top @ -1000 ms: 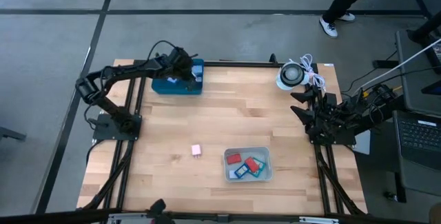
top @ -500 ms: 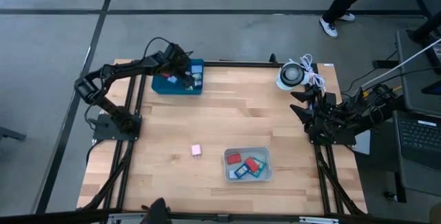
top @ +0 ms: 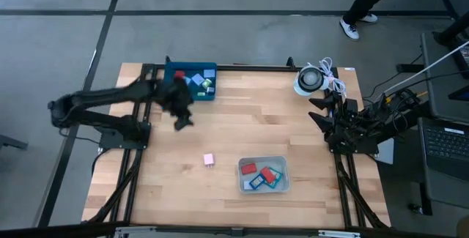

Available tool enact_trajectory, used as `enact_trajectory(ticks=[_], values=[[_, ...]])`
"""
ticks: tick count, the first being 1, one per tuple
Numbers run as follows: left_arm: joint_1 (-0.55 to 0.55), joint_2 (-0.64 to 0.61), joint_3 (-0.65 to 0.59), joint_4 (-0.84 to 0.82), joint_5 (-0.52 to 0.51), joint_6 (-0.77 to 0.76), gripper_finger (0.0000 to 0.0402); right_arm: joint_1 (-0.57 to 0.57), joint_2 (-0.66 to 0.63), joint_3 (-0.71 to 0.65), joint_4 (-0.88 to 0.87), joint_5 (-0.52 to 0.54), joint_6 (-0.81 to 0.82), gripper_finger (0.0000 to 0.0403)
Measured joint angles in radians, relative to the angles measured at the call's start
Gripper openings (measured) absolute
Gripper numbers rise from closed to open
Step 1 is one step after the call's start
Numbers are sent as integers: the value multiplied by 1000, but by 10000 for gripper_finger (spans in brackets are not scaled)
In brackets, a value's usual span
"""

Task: Pick & Place Office items
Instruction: Put the pink charger adapter into the blue bin

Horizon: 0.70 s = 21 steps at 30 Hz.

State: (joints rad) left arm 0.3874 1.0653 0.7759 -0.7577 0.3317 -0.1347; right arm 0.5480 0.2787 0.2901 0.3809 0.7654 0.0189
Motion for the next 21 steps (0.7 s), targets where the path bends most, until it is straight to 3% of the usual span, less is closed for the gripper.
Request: enact_trajectory(ticks=[5, 11, 16, 21], values=[[-359, -119, -85, -10, -247, -259, 253, 0, 0, 0, 2, 5, 1, 286], [-673, -69, -166, 212, -496, -352, 262, 0, 0, 0, 8, 5, 3, 286], [-739, 81, -176, 331, -525, -231, 293, 0, 0, 1, 10, 5, 15, 286], [-713, 232, -173, 465, -392, -20, 320, 0, 0, 1, 8, 5, 26, 286]])
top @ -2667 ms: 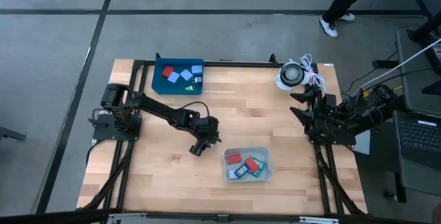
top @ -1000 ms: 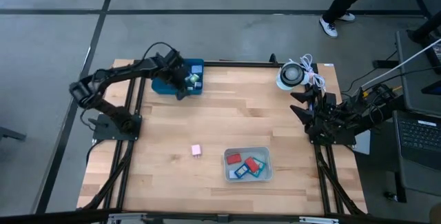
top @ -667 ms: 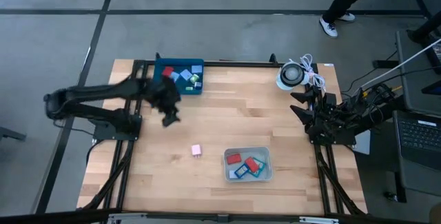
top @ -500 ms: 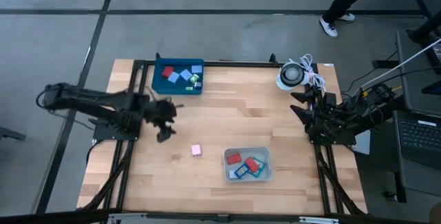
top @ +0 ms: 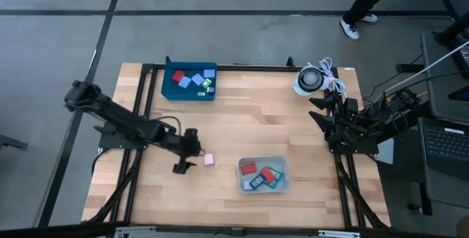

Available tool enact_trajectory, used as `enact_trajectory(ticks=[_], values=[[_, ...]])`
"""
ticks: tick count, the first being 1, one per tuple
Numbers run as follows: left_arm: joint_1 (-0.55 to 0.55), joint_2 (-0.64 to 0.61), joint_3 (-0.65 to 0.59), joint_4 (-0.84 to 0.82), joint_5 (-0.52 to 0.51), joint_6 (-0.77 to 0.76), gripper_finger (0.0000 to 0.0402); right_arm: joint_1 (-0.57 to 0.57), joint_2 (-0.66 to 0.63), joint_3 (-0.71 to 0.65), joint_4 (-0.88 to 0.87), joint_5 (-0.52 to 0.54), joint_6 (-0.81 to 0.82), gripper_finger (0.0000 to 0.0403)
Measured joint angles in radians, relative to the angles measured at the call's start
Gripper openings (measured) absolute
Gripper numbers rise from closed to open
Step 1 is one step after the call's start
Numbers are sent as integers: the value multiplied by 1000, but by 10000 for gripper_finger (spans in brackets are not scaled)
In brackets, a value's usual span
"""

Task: Pick & Place Office items
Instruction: Put the pink charger adapter into the blue bin

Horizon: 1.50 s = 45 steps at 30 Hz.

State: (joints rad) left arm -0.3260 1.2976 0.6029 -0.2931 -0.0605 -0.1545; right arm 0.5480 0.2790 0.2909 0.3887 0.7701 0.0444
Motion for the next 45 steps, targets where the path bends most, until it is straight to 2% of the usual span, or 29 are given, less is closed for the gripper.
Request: enact_trajectory(ticks=[2, 7, 11, 17, 24, 28, 39, 45], values=[[14, 47, 5, 1, 21, 75, 325, 0, 0, 0, 1, 0, 2, 286], [72, 124, 29, 34, -3, 179, 328, 0, 0, 0, -1, -26, 19, 286], [108, 182, 30, 82, 39, 286, 327, 0, 0, 0, 0, -27, 19, 286], [124, 212, 30, 178, 49, 389, 328, 0, 0, 0, 0, -33, 27, 286], [163, 217, 31, 276, 64, 396, 329, 0, 0, 0, 0, -53, 30, 286], [186, 256, 37, 342, 131, 404, 327, 0, 0, 0, 0, -53, 30, 286], [186, 436, 178, 335, 147, 456, 326, 0, 0, 0, -9, -67, 69, 286], [196, 454, 197, 284, 165, 348, 325, 0, 0, 0, -8, -118, 79, 286]])
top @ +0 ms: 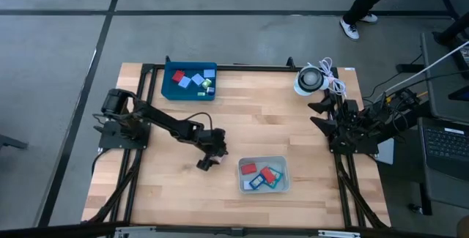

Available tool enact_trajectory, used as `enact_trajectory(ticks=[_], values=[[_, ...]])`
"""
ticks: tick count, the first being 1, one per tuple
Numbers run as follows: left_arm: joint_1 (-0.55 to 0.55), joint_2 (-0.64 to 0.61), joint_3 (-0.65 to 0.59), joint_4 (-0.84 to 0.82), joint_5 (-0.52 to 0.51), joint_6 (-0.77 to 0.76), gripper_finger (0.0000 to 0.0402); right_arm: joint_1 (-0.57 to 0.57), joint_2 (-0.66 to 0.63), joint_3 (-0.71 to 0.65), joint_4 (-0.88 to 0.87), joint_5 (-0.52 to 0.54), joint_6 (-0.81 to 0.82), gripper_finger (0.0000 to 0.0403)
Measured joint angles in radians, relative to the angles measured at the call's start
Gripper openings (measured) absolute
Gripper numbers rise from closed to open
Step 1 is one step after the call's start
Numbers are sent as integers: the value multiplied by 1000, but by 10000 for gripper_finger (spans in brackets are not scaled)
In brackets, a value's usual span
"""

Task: Pick & Place Office items
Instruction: Put the pink charger adapter into the blue bin

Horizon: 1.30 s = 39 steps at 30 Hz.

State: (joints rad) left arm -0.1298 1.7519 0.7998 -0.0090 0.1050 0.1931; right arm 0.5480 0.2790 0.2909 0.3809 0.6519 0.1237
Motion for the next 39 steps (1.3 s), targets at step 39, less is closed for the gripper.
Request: enact_trajectory(ticks=[39], values=[[533, -581, -83, -355, -273, -461, 191, 0, 0, 0, 8, -5, 0, 286]])
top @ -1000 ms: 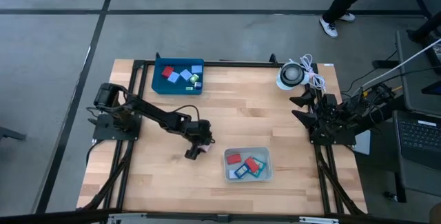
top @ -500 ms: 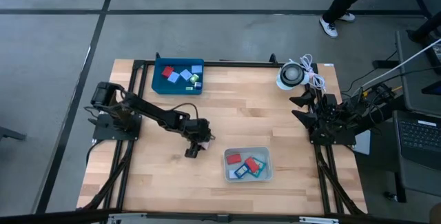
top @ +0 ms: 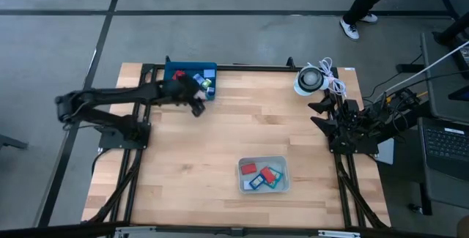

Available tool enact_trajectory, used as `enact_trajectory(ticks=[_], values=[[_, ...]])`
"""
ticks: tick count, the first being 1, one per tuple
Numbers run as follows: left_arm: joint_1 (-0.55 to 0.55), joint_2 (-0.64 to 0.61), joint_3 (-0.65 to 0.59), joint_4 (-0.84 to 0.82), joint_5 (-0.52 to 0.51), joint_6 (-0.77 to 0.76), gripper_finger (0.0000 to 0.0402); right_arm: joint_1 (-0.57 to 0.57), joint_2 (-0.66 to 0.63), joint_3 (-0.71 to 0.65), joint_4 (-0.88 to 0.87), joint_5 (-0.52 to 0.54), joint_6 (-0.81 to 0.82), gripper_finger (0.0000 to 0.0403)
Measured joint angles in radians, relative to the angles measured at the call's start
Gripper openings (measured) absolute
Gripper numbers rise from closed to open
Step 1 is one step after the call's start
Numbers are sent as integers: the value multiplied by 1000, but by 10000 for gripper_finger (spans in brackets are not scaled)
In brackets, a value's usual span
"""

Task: Pick & Place Office items
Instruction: Put the pink charger adapter into the blue bin

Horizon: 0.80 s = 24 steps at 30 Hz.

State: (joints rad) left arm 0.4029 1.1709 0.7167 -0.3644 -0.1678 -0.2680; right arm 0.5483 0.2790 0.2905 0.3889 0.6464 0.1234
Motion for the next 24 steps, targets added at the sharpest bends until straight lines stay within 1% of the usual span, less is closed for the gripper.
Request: enact_trajectory(ticks=[3, 8, 10, 14, 17, 24], values=[[85, -73, -32, 24, 21, -78, 191, 0, 0, 0, 5, 0, -1, 286], [224, -80, -15, -5, 10, -141, 191, 0, 0, 0, 16, 0, -3, 286], [279, -52, 8, -37, 13, -147, 191, 0, 0, 0, 16, 0, -3, 286], [363, 35, 52, -106, 82, -112, 191, 0, 0, 0, 23, 0, -1, 286], [393, 106, 78, -110, 107, -83, 191, 0, 0, 0, 23, 0, -3, 286], [450, 239, 111, -101, 103, -19, 191, 0, 0, 0, 23, -2, -1, 286]])
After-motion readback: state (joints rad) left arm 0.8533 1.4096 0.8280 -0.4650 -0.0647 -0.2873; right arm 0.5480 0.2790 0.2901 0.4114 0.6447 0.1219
